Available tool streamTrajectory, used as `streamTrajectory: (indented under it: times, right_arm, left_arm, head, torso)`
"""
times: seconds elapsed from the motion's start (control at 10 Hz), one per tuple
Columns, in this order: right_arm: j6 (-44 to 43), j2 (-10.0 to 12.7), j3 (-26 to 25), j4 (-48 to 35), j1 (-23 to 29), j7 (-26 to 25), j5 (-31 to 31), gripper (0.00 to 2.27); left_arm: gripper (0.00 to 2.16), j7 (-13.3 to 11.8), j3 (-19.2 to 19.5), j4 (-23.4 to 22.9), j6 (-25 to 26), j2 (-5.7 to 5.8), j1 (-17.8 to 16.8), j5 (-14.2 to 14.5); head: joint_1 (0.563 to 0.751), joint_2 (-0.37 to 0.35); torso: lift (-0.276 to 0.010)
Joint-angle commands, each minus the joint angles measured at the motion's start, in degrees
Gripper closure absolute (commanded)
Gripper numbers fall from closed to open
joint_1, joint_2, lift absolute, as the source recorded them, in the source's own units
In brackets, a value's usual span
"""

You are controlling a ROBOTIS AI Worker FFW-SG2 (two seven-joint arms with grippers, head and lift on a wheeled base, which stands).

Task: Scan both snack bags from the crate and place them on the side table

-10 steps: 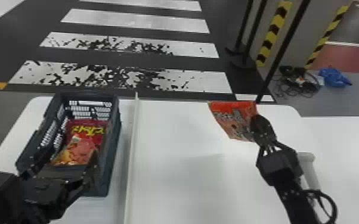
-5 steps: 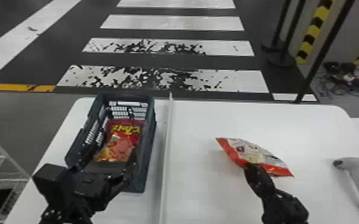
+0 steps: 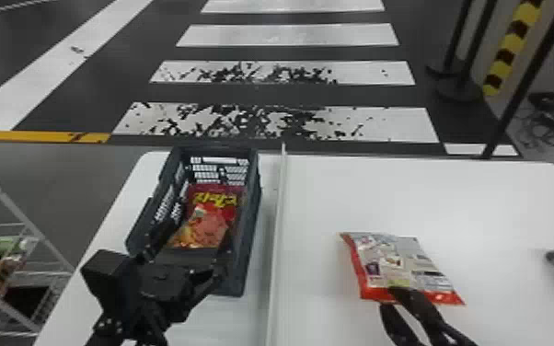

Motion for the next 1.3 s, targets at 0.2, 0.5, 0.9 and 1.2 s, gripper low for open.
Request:
streamTrajectory:
  times: [0.2, 0.5, 0.9, 1.2]
  right_arm:
    - [3.1, 0.14, -3.29, -8.24, 2.02, 20.22, -21.69, 0.05]
    - [8.91, 0.14, -5.49, -10.79, 0.71, 26.9, -39.62, 0.4]
    - [24.9, 0.14, -6.11, -10.61, -4.48, 33.05, -50.08, 1.98]
    - [30.7, 0.14, -3.73, -7.45, -8.61, 36.39, -56.85, 2.07]
  left_arm:
    - [0.09, -0.06, 0.08, 0.0, -0.35, 0.08, 0.23, 0.02]
    - [0.09, -0.06, 0.08, 0.0, -0.53, 0.08, 0.32, 0.11]
    - [0.09, 0.02, 0.08, 0.0, -0.88, 0.08, 0.58, 0.11]
    - [0.09, -0.06, 0.08, 0.0, -0.88, 0.08, 0.67, 0.11]
  head:
    - [0.695, 0.099]
    - [0.695, 0.075]
    - [0.695, 0.035]
    - [0.695, 0.049]
  torso:
    - [-0.098]
    - [-0.098]
    - [-0.098]
    - [-0.098]
